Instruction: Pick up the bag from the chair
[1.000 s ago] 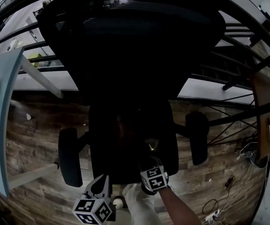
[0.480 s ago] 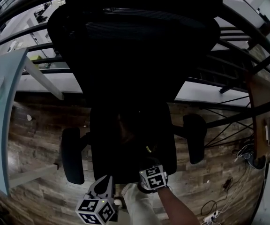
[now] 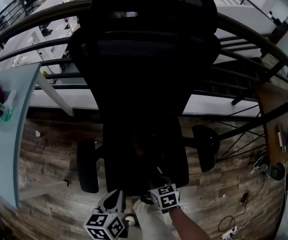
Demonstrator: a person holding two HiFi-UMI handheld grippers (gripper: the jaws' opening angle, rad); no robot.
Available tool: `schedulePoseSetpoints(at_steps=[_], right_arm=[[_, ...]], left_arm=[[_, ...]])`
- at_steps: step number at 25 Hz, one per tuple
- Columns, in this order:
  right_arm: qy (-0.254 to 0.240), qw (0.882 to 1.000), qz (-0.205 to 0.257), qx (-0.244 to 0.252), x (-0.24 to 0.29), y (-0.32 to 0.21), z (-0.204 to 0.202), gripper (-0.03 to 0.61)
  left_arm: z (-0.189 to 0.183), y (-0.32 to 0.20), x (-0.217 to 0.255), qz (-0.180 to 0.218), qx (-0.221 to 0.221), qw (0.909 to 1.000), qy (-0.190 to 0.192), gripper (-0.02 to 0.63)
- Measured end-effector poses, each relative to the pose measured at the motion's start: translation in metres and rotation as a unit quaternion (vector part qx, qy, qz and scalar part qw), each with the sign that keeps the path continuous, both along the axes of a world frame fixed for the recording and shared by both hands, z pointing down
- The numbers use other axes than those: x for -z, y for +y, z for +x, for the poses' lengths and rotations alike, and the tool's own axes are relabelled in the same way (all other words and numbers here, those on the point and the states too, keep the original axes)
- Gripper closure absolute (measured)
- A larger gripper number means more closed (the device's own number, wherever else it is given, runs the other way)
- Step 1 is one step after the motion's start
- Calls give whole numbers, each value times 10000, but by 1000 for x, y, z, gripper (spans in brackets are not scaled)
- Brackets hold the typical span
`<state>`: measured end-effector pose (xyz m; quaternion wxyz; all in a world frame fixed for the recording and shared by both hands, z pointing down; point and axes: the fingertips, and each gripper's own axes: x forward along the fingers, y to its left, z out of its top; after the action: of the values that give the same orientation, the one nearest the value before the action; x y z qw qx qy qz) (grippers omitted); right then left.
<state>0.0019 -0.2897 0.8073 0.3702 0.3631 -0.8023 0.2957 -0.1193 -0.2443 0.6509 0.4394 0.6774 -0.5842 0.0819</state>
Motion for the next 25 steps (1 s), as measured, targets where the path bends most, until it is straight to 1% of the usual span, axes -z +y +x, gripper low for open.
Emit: schedulePoseSetpoints(at_steps=[5,13,20,25], right_arm=[[-151,9997,26,-171,26,17,-1,551],[-424,9980,131,-441,73,40,-1,554],[-649,9964,246,-496,117,76,2,554],[-829,9943,395,-538,149,100,2,554]], left_arm=[[-2,17,5,185,-76,9998,-11,611],[-5,36,43,413,-142,9990,-48,611],[-7,63,74,584,-129,9982,-101,611],[-6,88,96,591,-150,9980,-164,611]])
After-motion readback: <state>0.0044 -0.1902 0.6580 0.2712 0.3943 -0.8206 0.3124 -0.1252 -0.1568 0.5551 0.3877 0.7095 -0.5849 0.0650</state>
